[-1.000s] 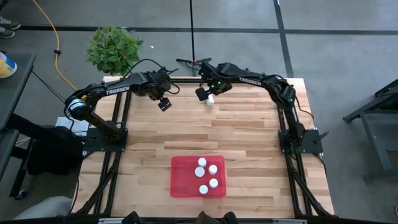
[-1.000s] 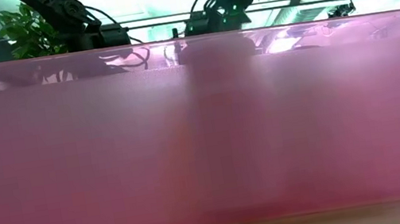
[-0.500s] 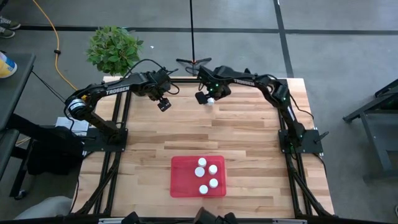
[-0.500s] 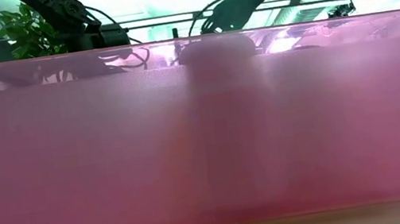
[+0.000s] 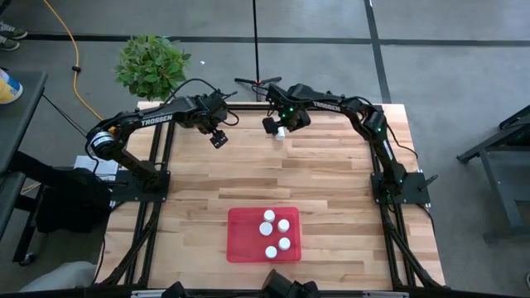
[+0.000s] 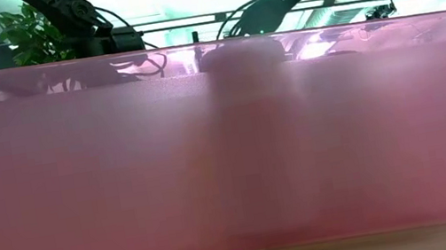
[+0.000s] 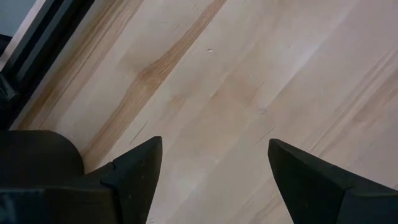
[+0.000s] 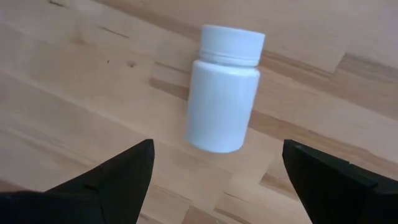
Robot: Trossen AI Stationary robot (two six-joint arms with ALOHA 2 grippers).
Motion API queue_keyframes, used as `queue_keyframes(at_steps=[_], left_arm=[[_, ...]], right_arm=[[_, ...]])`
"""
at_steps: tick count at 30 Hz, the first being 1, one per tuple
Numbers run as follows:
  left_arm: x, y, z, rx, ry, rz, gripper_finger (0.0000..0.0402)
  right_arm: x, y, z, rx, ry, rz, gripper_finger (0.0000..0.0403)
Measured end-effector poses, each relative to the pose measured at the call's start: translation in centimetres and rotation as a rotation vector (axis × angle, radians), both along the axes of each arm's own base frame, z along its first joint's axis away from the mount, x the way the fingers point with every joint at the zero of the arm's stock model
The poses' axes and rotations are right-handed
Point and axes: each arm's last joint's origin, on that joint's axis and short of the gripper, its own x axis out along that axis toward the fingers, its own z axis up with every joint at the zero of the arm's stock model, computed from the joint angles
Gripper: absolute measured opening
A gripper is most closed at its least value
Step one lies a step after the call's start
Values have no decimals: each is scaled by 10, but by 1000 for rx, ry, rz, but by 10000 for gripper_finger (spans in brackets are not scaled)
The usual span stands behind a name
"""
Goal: Pick and place pill bottles into a basket
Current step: Put the white medicine bottle into the red bin
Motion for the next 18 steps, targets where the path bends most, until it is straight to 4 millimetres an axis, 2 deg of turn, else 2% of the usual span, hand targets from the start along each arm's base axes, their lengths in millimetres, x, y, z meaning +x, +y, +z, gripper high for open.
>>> queue_keyframes(at_steps=[18], left_arm=[[0,0,0,0,0,0,326]], right_arm=[[-5,-14,-10,71,-43,10,330]])
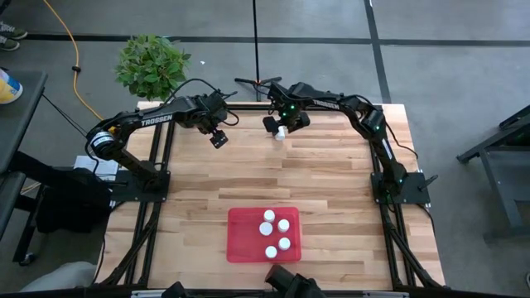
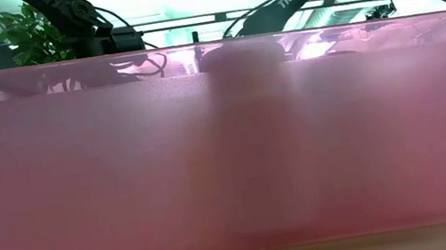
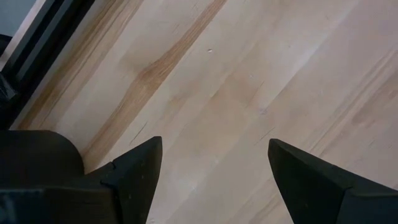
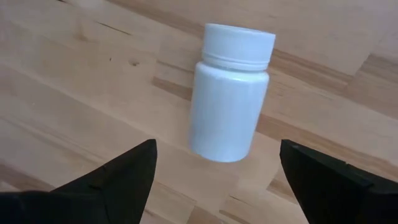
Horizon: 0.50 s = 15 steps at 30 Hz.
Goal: Pick and place pill bottles into a basket
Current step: Put the white medicine bottle into the red bin
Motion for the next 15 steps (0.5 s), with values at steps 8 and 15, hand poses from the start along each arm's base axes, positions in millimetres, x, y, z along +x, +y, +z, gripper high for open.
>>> queue_keyframes(at_steps=[8,15], left_arm=[[0,0,0,1,-1,0,326],[0,0,0,1,-1,0,326]], right_arm=[[-3,-5,0,44,-44,18,327],[-2,-9,1,48,-88,27,327]])
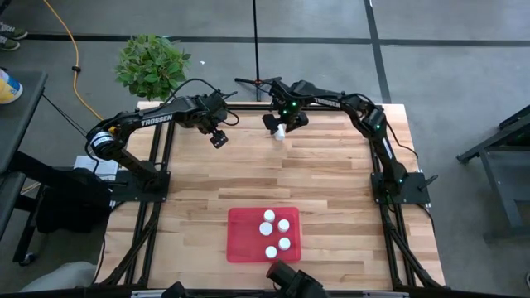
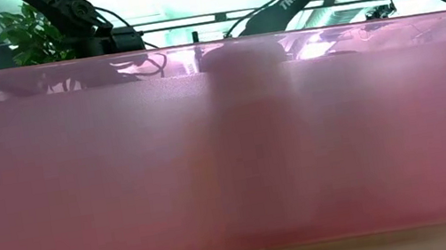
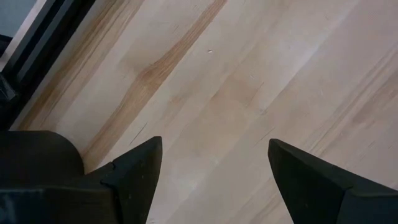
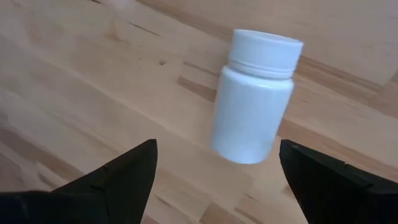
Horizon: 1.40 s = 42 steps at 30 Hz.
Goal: Pick and place pill bottles into a basket
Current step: Put the white medicine bottle into the red bin
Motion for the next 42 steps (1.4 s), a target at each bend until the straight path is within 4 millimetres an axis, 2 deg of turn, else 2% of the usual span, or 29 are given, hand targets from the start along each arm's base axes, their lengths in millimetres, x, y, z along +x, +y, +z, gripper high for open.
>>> queue_keyframes(at_steps=[10,21,42], left_arm=[[0,0,0,0,0,0,326],[0,0,0,0,-1,2,326],[0,0,0,0,-1,2,326]], right_arm=[[-1,0,0,15,-13,11,327],[-9,2,-1,76,56,-12,327],[-5,-6,1,35,-15,-13,325]])
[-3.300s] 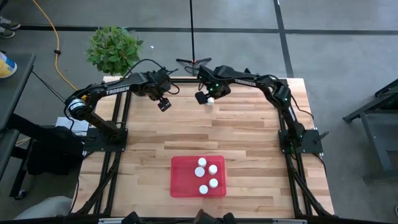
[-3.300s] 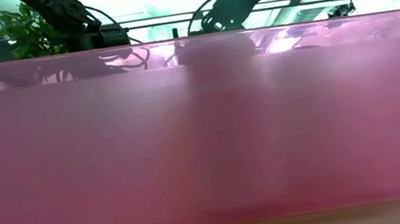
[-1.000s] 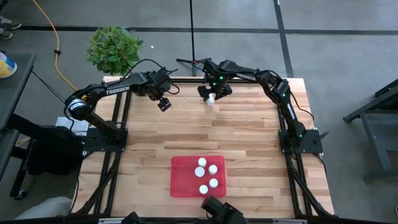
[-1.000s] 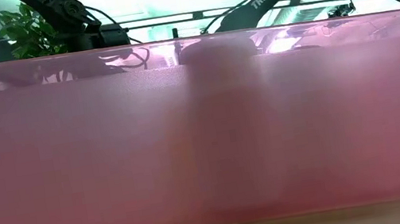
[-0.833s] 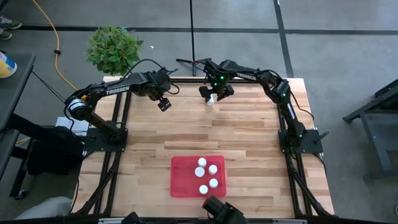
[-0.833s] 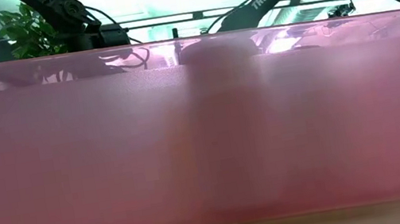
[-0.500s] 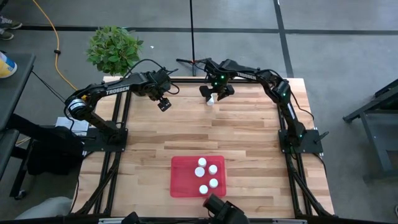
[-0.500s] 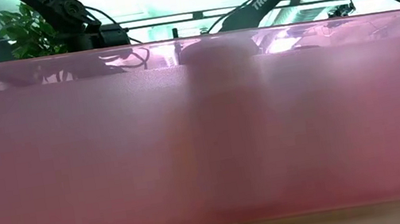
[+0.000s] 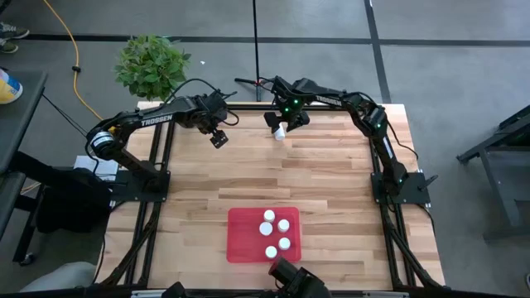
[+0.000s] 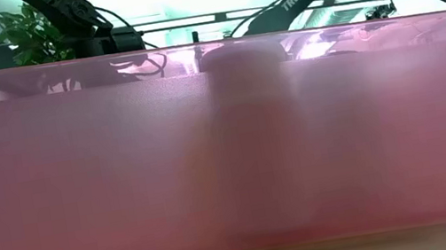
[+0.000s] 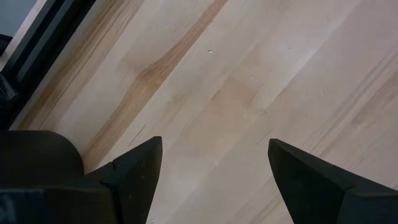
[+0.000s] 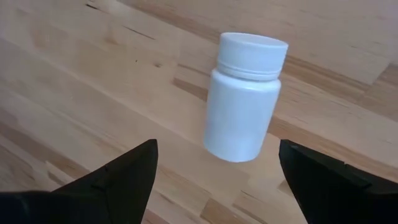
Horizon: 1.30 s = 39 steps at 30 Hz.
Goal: Pick and place pill bottles into a basket
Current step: Put the white medicine bottle into the red bin
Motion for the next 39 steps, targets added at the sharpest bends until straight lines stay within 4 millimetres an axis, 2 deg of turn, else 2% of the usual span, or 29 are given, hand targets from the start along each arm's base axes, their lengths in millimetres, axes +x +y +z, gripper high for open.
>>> queue_keyframes(at_steps=[4,9,15,20,30,39], left_arm=[[0,0,0,0,0,0,326],[0,0,0,-1,1,1,326],[0,0,0,-1,2,0,326],[0,0,0,0,0,0,326],[0,0,0,-1,0,0,326],[0,0,0,-9,-5,-3,326]], right_arm=[[1,0,-8,42,2,0,325],[6,-1,-40,150,11,22,324],[3,-6,-51,209,-12,39,324],[6,-10,-41,168,-15,44,318],[21,-20,-7,20,-82,61,314],[21,-21,-6,-25,-75,88,313]])
